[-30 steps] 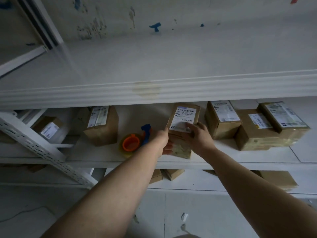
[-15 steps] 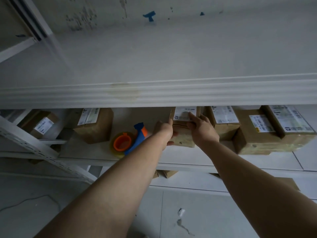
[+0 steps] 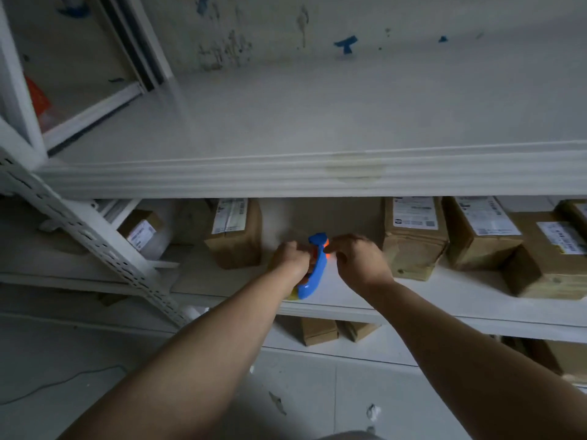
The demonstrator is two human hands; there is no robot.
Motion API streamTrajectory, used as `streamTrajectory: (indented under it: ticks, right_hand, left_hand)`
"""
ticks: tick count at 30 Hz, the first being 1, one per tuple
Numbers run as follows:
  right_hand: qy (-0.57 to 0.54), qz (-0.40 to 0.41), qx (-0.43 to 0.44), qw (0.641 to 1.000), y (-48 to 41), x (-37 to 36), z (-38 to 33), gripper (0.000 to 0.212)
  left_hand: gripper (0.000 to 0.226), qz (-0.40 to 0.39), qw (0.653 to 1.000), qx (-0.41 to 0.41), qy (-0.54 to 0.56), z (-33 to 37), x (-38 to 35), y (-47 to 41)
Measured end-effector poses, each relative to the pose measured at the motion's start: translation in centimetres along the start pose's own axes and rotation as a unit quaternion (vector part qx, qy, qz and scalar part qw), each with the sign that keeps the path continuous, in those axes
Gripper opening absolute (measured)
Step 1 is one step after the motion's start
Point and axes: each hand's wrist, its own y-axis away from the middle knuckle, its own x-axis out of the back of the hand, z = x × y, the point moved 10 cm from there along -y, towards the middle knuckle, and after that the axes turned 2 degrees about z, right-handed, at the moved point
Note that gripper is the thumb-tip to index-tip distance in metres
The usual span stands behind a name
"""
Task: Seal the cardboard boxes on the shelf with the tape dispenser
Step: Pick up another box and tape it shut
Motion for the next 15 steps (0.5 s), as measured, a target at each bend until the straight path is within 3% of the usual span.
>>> streamTrajectory:
  ticks: [4, 7, 10, 12, 15]
  right_hand:
    - [0.051, -0.112, -0.011, 0.992, 0.2, -5.9, -3.0, 0.023]
    - [0.098, -0.163, 0.009, 0.982, 0.5, -9.6, -5.2, 0.044]
    - [0.152, -0.187, -0.007, 0.971, 0.8, -12.5, -5.6, 0.057]
    - [0.153, -0.165, -0.015, 0.974, 0.7, -12.7, -5.5, 0.045]
    - [0.173, -0.124, -0.019, 0.977, 0.4, -11.6, -5.3, 0.036]
  left_hand:
    - [0.031, 0.065, 0.988, -0.117, -0.083, 0.1, 5.7, -3.3]
    - [0.019, 0.118, 0.96, -0.177, -0.181, 2.0, 10.2, -2.1]
    - [0.017, 0.181, 0.897, -0.258, -0.311, 4.1, 13.1, -1.7]
    - [0.03, 0.185, 0.882, -0.242, -0.36, 4.0, 13.9, -2.7]
    - [0.052, 0.157, 0.89, -0.174, -0.391, 2.7, 14.1, -4.7]
